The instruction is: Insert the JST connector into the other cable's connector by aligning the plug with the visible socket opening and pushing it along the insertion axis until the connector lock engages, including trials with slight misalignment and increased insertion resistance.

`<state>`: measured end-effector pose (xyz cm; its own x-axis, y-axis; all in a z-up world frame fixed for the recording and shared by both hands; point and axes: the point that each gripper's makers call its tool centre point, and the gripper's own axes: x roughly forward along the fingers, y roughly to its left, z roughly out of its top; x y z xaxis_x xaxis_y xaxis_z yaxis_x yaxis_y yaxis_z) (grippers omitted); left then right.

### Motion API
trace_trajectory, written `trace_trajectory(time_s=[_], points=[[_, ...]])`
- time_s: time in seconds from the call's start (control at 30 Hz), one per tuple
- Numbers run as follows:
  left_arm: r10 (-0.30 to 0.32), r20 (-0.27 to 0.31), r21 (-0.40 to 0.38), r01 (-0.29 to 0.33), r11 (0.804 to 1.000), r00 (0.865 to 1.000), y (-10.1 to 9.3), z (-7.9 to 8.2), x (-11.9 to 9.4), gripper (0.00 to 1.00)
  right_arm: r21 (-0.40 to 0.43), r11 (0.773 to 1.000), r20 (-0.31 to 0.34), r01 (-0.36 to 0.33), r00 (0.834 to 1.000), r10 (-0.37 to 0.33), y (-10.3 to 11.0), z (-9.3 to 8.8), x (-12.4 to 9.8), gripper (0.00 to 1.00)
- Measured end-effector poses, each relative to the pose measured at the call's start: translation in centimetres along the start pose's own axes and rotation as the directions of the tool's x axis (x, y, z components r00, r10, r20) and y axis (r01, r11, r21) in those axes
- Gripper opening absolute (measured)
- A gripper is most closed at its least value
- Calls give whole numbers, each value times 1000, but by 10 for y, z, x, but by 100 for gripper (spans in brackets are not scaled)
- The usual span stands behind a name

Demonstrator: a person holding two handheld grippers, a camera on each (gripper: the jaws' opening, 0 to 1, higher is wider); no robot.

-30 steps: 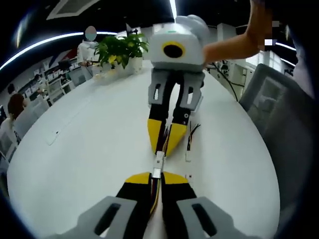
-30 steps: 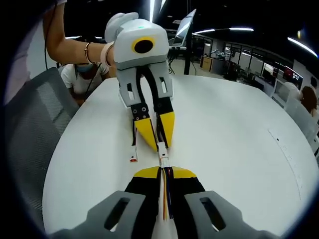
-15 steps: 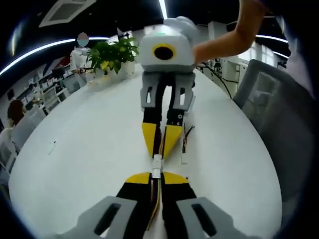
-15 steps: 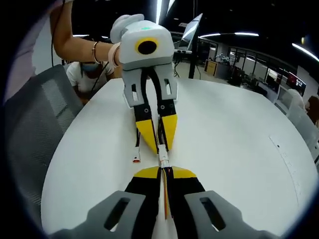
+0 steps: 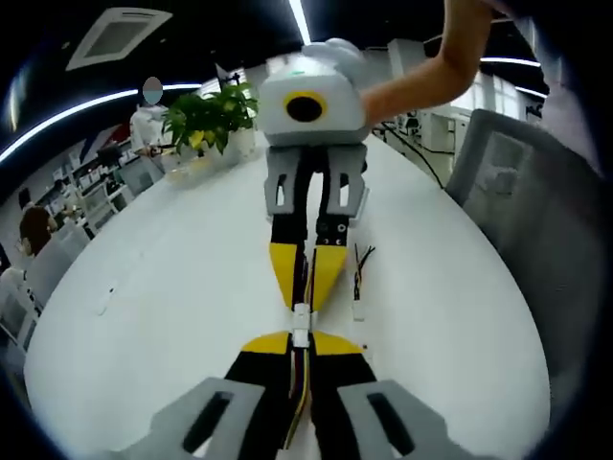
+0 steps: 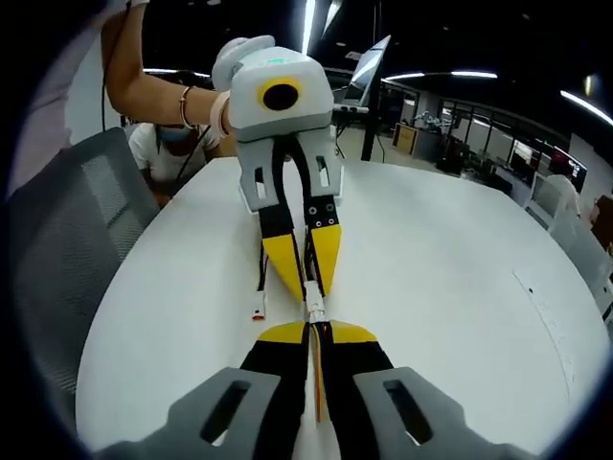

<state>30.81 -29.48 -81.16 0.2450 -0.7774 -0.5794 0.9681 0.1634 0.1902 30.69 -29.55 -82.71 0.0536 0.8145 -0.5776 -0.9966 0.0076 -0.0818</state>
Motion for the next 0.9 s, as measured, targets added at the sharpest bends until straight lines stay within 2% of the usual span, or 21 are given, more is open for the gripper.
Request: trace_trajectory(time_s=[0.5, 0.9], points=[[-14, -7, -17, 14, 1000, 1000, 2, -4, 5, 0, 12, 1000, -9, 0, 1000, 0, -2, -3, 0, 3], [7, -14, -31, -7, 999, 1000, 10, -5, 4, 0, 27, 999, -1, 27, 1000, -27, -11, 0, 1, 3]])
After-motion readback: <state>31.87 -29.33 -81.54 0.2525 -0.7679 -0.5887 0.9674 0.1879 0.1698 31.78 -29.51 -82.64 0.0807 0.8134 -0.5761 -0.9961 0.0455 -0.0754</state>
